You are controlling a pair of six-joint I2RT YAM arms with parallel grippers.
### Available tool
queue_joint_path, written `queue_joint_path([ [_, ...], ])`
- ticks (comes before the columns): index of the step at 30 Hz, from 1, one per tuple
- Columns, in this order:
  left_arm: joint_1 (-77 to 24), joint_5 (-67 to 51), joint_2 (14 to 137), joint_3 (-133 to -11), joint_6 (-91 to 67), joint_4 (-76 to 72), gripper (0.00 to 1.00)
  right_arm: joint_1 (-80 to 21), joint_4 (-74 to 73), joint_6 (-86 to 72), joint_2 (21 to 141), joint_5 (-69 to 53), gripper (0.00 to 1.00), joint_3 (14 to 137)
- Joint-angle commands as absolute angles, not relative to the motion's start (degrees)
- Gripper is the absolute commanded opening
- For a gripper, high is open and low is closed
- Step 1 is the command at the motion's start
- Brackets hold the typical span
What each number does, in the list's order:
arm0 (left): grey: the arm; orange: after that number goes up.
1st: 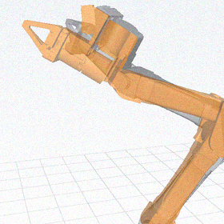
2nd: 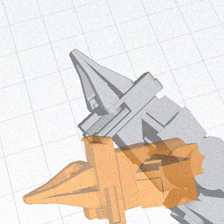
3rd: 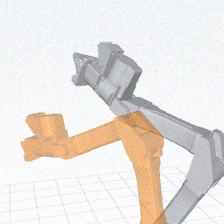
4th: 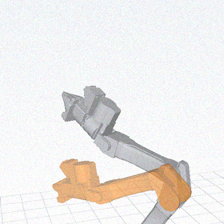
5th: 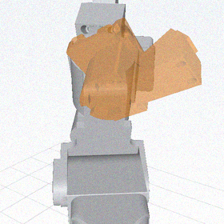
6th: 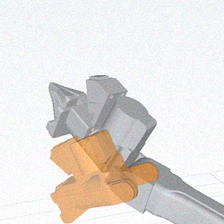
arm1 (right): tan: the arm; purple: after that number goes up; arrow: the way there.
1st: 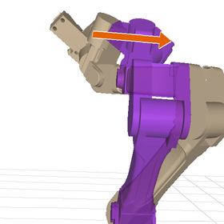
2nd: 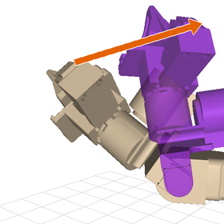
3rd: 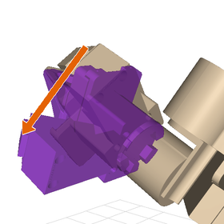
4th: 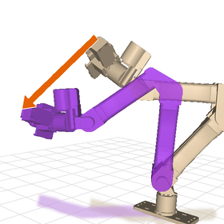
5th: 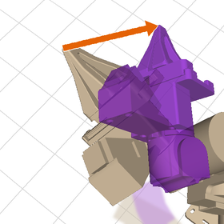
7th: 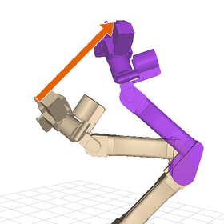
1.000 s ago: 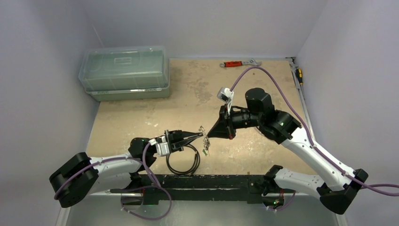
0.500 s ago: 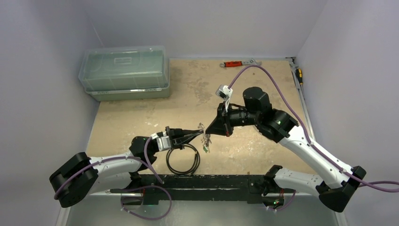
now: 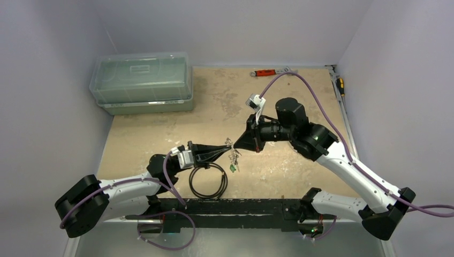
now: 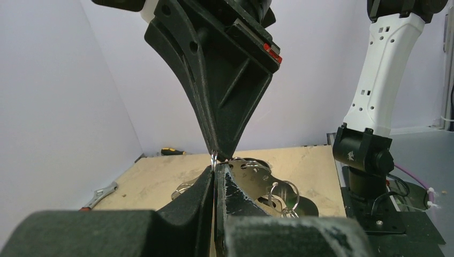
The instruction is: Put the keys on the keyring
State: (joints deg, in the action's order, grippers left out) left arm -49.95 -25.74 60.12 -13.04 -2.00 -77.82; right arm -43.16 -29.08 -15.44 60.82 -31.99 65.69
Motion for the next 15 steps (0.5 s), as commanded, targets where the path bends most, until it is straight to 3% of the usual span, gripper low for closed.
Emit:
queue_joint_path([
  [1,-50.28,-25.36,58.89,-15.38,-3.18,-79.42,0.0,-43.49,-26.56,-16.23,60.98,-30.87,0.0,68.7],
  [15,-50.23,-23.4,58.46,-15.25,-2.47,-77.9,0.0,-43.51,-27.55,-16.1,60.47,-31.08,0.0,69.8],
])
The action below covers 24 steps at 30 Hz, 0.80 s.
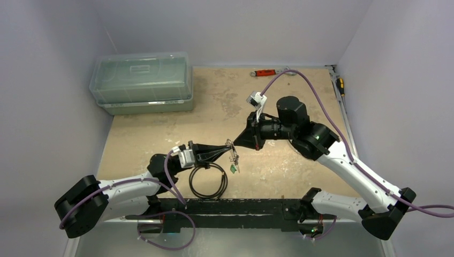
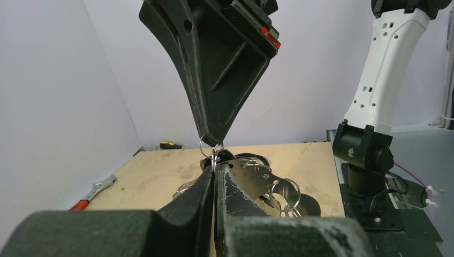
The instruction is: Put the keys on the keyring
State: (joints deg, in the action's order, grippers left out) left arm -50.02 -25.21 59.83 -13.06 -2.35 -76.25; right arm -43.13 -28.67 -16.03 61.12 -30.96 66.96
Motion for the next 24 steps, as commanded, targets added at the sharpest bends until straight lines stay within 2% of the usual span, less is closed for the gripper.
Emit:
queue_joint_path([
  [1,-50.31,-23.28,58.42,-15.24,-2.47,-77.78,0.0,-43.51,-27.59,-16.01,60.47,-31.23,0.0,69.8],
  [24,-50.26,-21.88,58.79,-15.31,-2.64,-78.09,0.0,-44.05,-29.06,-14.63,61.14,-31.93,0.0,69.43],
])
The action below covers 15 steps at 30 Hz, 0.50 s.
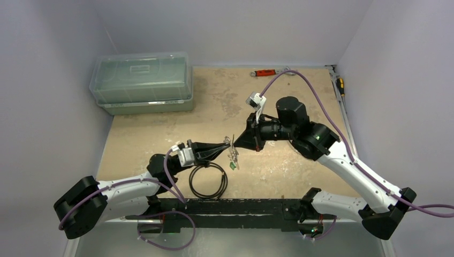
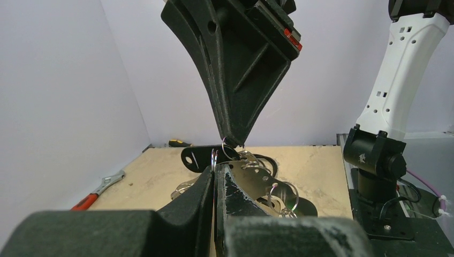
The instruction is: Put the keys on the keyring
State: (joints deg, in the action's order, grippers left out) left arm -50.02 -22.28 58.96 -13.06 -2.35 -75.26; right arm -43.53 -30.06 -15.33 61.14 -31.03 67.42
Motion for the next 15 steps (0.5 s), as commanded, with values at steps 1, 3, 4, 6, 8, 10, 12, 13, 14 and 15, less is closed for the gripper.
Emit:
queue_joint_path([
  [1,-50.21,-22.0,58.8,-15.34,-2.64,-78.13,0.0,-44.11,-28.95,-14.67,61.27,-31.83,0.0,69.48],
  [3,-50.3,-22.15,58.83,-15.38,-2.72,-77.99,0.0,-44.18,-28.83,-14.68,61.43,-31.72,0.0,69.56],
  [4,-50.34,-22.21,58.8,-15.38,-2.68,-77.92,0.0,-44.21,-28.78,-14.68,61.5,-31.54,0.0,69.59],
  [6,-50.24,-22.48,58.86,-15.51,-2.72,-77.74,0.0,-44.29,-28.74,-14.68,61.65,-31.19,0.0,69.74],
  [8,-50.2,-22.94,58.89,-15.58,-2.73,-77.63,0.0,-44.36,-28.74,-14.68,61.85,-30.67,0.0,69.87],
  [10,-50.27,-23.11,58.97,-15.6,-2.8,-77.52,0.0,-44.38,-28.74,-14.68,62.03,-30.23,0.0,69.96],
  [12,-50.23,-23.27,59.0,-15.69,-2.75,-77.43,0.0,-44.38,-28.66,-14.68,62.21,-29.7,0.0,70.04],
  [13,-50.22,-23.29,58.98,-15.65,-2.81,-77.43,0.0,-44.38,-28.72,-14.75,62.3,-29.3,0.0,70.13],
  [14,-50.25,-23.29,58.93,-15.6,-2.81,-77.43,0.0,-44.36,-28.73,-14.76,62.31,-28.87,0.0,70.2],
  [15,-50.2,-23.37,58.89,-15.64,-2.81,-77.35,0.0,-44.36,-28.66,-14.84,62.36,-28.61,0.0,70.21],
])
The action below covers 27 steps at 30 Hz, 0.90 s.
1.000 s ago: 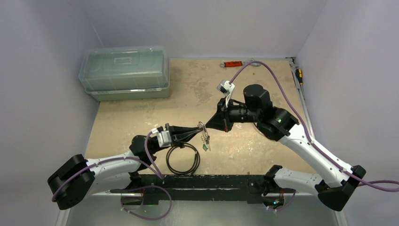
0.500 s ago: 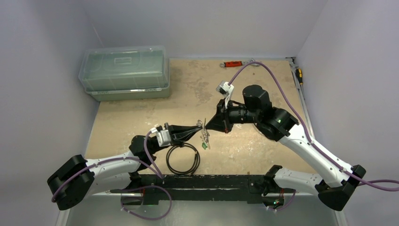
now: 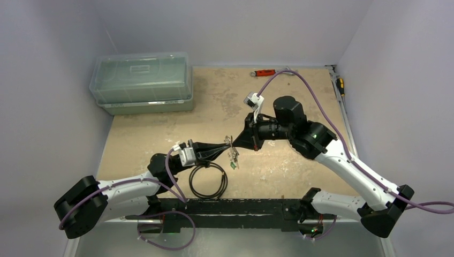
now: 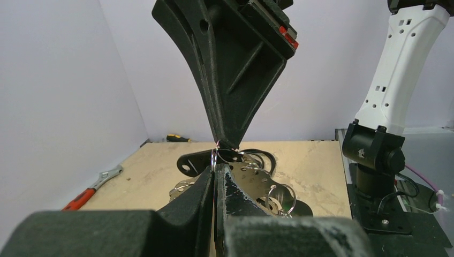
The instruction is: Put the keys on the keyring
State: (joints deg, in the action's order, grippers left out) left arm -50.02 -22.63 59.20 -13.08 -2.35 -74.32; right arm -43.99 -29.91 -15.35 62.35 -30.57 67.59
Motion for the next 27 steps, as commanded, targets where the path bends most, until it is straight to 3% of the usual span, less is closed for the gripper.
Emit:
queue_joint_path([
  [1,-50.25,-23.37,58.89,-15.64,-2.86,-77.38,0.0,-44.38,-28.73,-14.85,62.41,-28.43,0.0,70.3],
  [27,-50.28,-24.4,60.18,-15.77,-3.53,-77.98,0.0,-44.73,-27.84,-14.5,63.22,-28.8,0.0,71.34],
])
